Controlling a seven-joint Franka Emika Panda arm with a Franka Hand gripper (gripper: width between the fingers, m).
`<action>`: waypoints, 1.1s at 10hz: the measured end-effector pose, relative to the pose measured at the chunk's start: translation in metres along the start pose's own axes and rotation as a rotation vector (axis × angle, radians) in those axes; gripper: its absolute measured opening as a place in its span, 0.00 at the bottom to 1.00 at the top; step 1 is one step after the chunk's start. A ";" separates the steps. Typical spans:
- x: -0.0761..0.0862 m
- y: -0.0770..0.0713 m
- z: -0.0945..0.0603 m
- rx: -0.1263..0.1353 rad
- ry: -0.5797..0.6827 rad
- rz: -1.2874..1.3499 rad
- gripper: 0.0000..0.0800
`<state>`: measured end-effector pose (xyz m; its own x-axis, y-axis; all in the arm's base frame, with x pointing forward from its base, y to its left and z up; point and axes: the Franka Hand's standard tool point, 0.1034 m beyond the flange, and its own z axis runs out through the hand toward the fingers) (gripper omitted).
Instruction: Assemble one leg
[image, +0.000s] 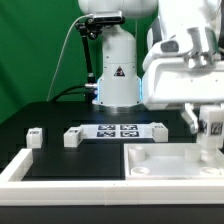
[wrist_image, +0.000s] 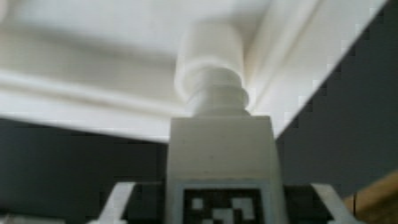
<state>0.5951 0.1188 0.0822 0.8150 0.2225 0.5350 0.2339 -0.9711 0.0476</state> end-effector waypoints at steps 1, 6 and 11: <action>0.009 0.001 0.002 -0.001 0.014 0.001 0.36; 0.003 0.003 0.014 -0.004 0.006 0.001 0.36; -0.004 0.002 0.021 -0.009 0.015 0.000 0.36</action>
Offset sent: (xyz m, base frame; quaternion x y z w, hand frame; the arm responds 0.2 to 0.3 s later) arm 0.0074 -0.0017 -0.0049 -0.0048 -0.0022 0.0062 1.0000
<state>0.6033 0.1174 0.0619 0.8072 0.2216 0.5471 0.2293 -0.9718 0.0554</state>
